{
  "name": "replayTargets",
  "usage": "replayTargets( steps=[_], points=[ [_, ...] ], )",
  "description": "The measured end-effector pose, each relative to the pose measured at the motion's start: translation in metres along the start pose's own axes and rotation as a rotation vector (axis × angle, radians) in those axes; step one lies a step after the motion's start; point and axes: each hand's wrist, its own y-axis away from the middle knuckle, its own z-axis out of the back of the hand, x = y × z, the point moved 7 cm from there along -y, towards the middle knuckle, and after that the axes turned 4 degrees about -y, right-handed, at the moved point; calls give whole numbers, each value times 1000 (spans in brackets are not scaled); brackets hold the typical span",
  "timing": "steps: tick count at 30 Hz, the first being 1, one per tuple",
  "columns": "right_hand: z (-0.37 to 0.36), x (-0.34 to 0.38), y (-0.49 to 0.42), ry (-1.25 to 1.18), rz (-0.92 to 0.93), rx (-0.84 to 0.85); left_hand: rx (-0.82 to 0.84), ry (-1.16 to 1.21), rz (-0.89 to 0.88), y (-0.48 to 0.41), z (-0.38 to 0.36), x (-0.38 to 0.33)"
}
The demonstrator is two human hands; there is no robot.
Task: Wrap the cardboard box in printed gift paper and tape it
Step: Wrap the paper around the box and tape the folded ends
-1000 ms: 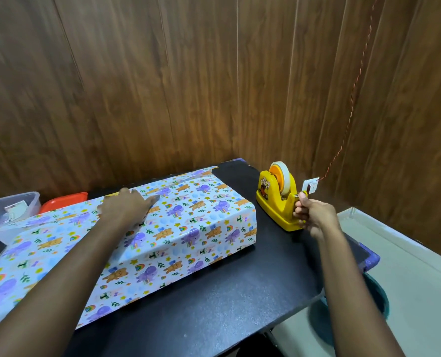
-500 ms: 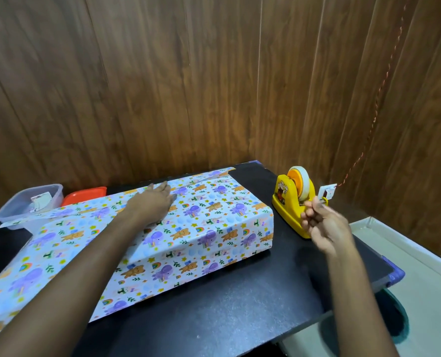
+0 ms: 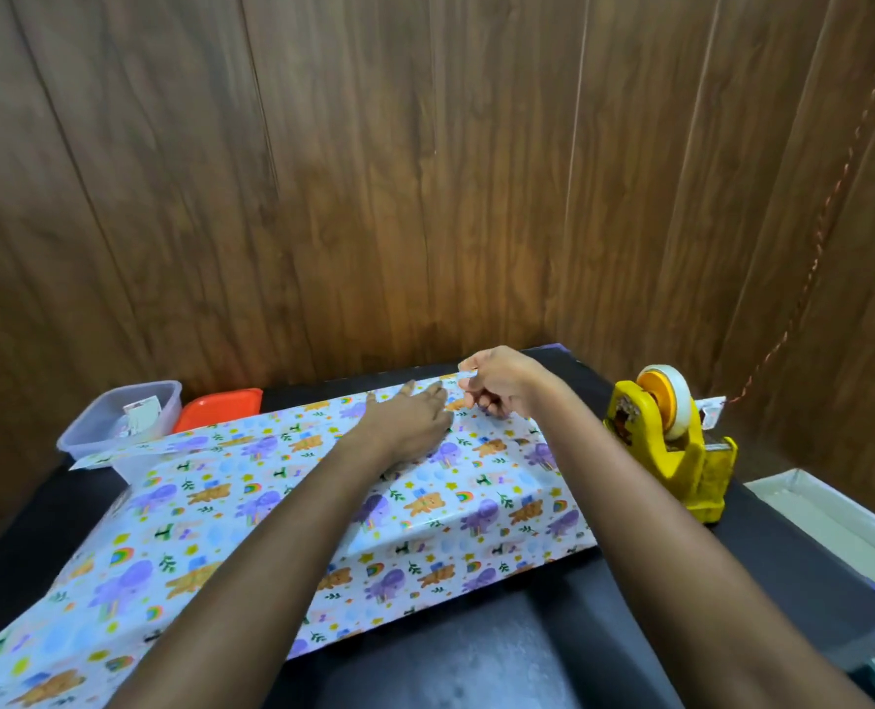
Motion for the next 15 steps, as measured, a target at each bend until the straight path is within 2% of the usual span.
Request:
replayTargets(
  steps=[11,15],
  points=[
    [-22,3,-40,388,-311,10,-49,54,31,3,4,13],
    [-25,1,-39,473,-441,112,-94,41,44,7,9,11]
  ],
)
